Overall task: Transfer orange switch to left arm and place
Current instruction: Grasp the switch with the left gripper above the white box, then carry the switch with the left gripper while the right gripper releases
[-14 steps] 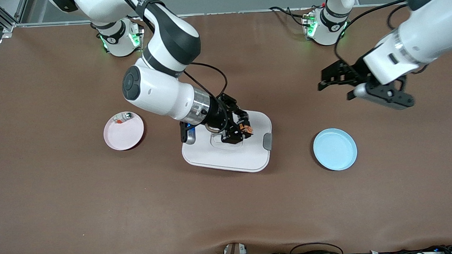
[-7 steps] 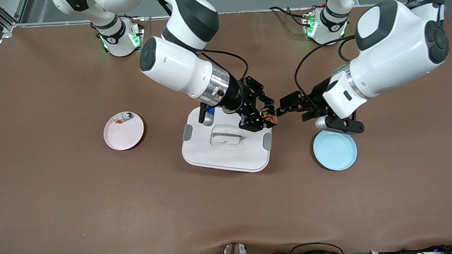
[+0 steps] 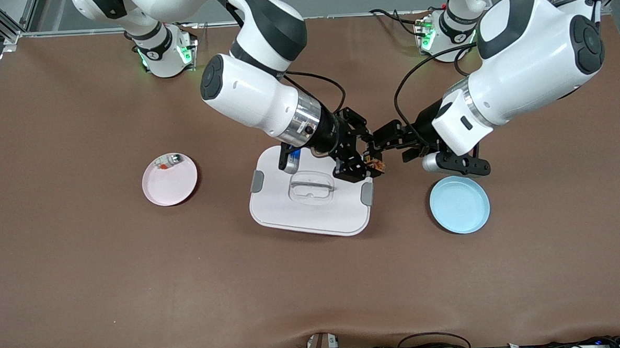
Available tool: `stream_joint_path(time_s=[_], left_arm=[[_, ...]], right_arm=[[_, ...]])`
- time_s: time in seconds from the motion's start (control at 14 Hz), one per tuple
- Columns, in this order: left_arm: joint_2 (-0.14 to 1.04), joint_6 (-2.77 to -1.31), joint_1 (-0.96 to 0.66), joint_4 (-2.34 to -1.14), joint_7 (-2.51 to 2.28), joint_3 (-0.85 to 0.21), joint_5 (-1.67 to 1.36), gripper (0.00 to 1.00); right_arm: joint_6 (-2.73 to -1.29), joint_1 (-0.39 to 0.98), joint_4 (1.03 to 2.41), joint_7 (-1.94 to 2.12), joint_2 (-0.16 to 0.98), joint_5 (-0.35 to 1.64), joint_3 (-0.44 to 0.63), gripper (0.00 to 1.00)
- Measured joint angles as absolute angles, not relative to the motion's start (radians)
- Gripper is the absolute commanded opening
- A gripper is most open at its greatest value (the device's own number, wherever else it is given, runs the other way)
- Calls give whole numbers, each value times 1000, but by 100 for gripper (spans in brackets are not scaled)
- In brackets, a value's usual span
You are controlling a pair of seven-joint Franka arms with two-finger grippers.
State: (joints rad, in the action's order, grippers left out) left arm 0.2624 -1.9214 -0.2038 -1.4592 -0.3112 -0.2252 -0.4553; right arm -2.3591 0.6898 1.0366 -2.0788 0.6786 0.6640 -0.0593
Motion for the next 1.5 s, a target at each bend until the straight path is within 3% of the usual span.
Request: stream_joint_path(time_s=[0.43,0.57,0.71,1.0,1.28,1.35,1.42,1.5], left_arm=[[270,-1921,-225,-1463,-311,-227,-455,79],[274,-1923,-231,-1465,-311,-228,-455,73],[278,-1929,-232,-1465,-311,-228,-455,55],[278,-1935,-233,-1464,-292,-229,-461,4],[278,-1935,-233,-1464,-290,-229,-461,0],[278,-1935,-232,-1464,-290,-229,-461,0],[278,-1935,-232,-1464,-289,-229,-461,0],[278,-1935,-232,-1464,-288,-229,-461,0]], right_arm=[[-2383,695,1025,-2096,684,664,-59,0],[-2395,697,1019,-2105,689,664,-59,0],[-2399,698,1016,-2114,691,664,-59,0],[-2398,698,1015,-2118,694,665,-59,0],[-2398,698,1015,-2118,694,665,-59,0],[-2399,698,1015,-2118,694,665,-59,18],[-2399,698,1015,-2118,694,665,-59,99],[-2400,699,1015,-2118,695,665,-59,100]])
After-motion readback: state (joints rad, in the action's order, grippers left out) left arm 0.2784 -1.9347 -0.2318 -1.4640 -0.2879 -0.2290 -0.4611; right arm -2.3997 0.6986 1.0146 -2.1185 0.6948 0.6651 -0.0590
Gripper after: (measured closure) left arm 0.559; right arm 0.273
